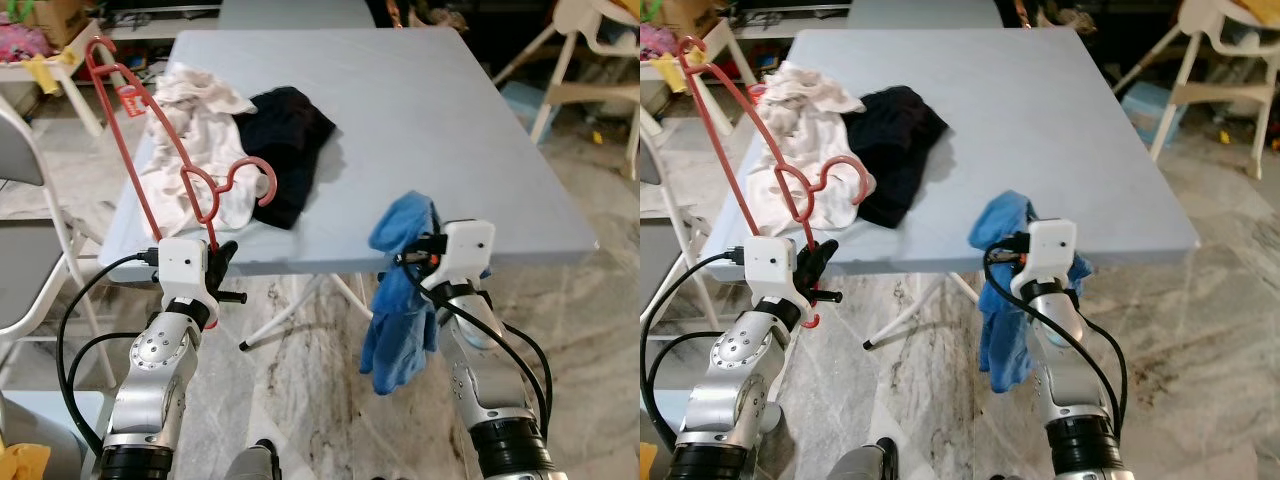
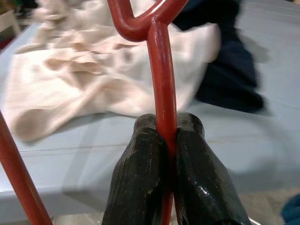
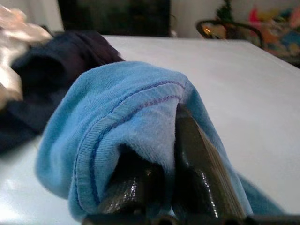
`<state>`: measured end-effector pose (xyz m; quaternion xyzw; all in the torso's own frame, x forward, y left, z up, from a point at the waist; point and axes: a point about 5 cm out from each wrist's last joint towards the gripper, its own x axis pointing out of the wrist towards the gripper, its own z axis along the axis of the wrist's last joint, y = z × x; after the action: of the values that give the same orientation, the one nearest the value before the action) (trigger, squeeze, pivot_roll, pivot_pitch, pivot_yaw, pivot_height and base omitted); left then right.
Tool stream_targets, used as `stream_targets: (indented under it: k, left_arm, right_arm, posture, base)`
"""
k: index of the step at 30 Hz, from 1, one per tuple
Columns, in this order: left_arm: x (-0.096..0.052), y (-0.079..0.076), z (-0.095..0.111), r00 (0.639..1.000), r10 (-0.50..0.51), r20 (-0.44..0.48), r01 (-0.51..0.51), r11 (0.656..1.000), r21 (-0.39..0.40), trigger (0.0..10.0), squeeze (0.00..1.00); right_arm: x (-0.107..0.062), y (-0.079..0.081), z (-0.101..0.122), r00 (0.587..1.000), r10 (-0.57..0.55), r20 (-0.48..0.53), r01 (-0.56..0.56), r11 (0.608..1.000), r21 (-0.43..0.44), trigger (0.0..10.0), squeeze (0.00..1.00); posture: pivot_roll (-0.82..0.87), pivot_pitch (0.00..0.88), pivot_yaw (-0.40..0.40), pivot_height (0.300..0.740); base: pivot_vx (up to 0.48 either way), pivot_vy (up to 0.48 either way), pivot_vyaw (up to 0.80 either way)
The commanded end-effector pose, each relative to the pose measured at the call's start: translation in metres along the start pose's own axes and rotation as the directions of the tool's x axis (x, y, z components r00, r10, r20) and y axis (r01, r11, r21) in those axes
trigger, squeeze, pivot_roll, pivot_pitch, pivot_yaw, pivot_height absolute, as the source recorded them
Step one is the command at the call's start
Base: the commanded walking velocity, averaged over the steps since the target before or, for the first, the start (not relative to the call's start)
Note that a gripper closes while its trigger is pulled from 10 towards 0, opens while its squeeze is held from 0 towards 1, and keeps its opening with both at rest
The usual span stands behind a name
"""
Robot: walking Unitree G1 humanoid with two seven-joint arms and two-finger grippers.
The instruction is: Hang hanger
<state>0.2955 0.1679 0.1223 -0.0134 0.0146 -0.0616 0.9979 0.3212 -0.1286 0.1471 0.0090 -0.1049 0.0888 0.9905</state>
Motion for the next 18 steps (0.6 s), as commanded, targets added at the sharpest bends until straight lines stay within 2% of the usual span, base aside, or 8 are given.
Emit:
stream_targets:
  k: [1,4,18]
  left_arm:
    - [-0.001,0.002,0.002,1.0,0.021,0.013,-0.021,1.0,-0.001,10.0,0.0]
    - [-0.002,0.002,0.002,1.0,0.021,0.011,-0.021,1.0,-0.002,10.0,0.0]
    - [-0.004,-0.005,0.0,1.0,0.014,0.004,-0.014,1.0,-0.026,10.0,0.0]
  right_arm:
    - [0.006,0.003,0.014,0.998,0.02,0.054,-0.02,1.0,0.0,10.0,0.0]
    - [0.007,0.003,0.016,0.998,0.024,0.058,-0.024,1.0,-0.003,10.0,0.0]
    - [0.021,-0.008,0.031,0.996,-0.013,0.087,0.013,1.0,-0.004,10.0,0.0]
  posture:
    - [0.1,0.133,-0.02,0.74]
    - [0.1,0.137,-0.023,0.74]
    - [0.09,0.151,-0.042,0.74]
  base:
    - [0.337,0.0,0.51]
    - [0.34,0.0,0.46]
    - [0.352,0.0,0.0]
